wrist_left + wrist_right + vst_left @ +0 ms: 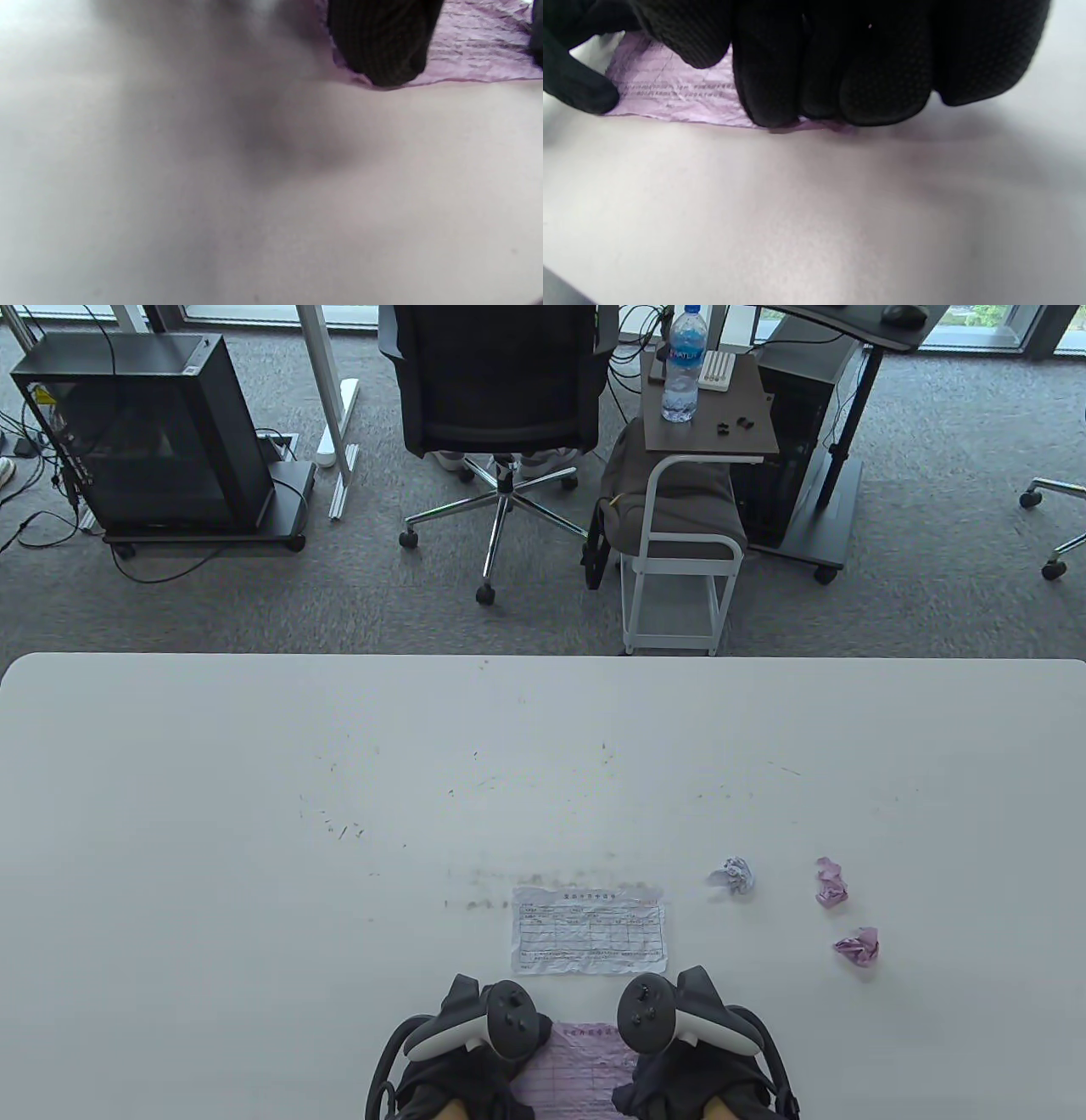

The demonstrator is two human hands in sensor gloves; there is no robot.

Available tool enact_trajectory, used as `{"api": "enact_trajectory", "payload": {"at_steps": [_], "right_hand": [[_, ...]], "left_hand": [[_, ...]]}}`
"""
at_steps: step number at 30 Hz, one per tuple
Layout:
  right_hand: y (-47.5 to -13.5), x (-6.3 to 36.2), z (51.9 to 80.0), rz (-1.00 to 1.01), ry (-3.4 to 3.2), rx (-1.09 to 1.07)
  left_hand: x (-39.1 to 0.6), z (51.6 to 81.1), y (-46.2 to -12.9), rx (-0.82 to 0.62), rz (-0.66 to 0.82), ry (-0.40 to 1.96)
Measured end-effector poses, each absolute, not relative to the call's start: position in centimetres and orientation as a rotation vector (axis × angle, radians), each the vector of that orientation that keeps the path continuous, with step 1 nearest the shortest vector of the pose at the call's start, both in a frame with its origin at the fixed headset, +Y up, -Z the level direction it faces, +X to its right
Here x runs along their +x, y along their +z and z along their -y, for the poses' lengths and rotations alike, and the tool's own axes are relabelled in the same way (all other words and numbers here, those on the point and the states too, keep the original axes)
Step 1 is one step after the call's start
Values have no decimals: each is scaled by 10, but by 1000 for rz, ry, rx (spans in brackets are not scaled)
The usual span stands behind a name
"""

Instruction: Flatten crumpled invoices and stack

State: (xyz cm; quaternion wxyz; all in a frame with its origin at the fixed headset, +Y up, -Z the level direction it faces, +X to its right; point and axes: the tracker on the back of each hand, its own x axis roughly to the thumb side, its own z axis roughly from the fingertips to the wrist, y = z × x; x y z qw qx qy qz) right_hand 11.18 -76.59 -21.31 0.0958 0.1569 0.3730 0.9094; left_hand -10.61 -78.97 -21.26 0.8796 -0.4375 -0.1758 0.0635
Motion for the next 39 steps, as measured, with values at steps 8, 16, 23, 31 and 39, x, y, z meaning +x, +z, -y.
{"api": "enact_trajectory", "payload": {"at_steps": [8, 16, 23, 31, 39], "right_hand": [[-211, 107, 746, -374, 2663, 651], [-195, 63, 771, -680, 2749, 1055], [-201, 70, 770, -720, 2911, 833], [-209, 85, 767, -687, 3031, 590], [-205, 88, 750, -335, 2775, 858]], "left_hand": [[-106, 789, -213, -913, 365, 132], [-106, 789, -213, -911, 367, 133], [-106, 789, -213, -910, 367, 133], [-105, 789, -213, -911, 366, 134], [-106, 789, -213, -912, 366, 137]]}}
